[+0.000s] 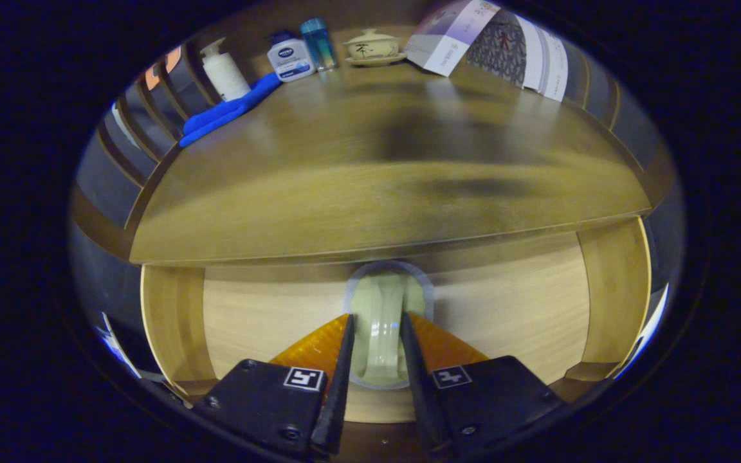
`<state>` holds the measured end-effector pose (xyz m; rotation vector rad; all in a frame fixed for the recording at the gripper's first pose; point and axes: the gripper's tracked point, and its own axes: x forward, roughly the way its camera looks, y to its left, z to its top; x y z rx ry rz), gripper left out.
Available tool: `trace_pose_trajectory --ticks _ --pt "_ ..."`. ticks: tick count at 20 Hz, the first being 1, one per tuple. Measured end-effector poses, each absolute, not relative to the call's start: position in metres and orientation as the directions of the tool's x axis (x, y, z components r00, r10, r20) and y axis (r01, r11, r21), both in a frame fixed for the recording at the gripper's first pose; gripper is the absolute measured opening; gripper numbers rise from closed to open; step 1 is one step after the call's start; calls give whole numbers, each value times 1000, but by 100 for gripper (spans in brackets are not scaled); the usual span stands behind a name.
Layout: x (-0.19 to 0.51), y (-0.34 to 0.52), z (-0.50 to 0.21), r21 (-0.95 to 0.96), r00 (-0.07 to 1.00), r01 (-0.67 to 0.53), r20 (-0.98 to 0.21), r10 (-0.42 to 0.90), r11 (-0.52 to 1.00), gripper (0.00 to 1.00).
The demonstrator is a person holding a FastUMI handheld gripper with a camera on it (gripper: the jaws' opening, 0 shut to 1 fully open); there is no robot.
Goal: Pull open the drawer, take out the items inside it, and place them on the countertop above the cabinet.
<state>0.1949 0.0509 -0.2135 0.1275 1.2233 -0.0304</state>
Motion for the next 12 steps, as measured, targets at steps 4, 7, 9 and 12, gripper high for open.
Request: trace_pose_trajectory --ticks 4,7,9,12 --pt "191 51 -211 112 339 84 -937 77 990 24" --pt "183 51 -202 131 350 67 -931 100 989 23" --pt "177 51 -194 145 354 53 -928 117 988 24" --pt "170 47 -177 154 374 36 -918 130 987 23"
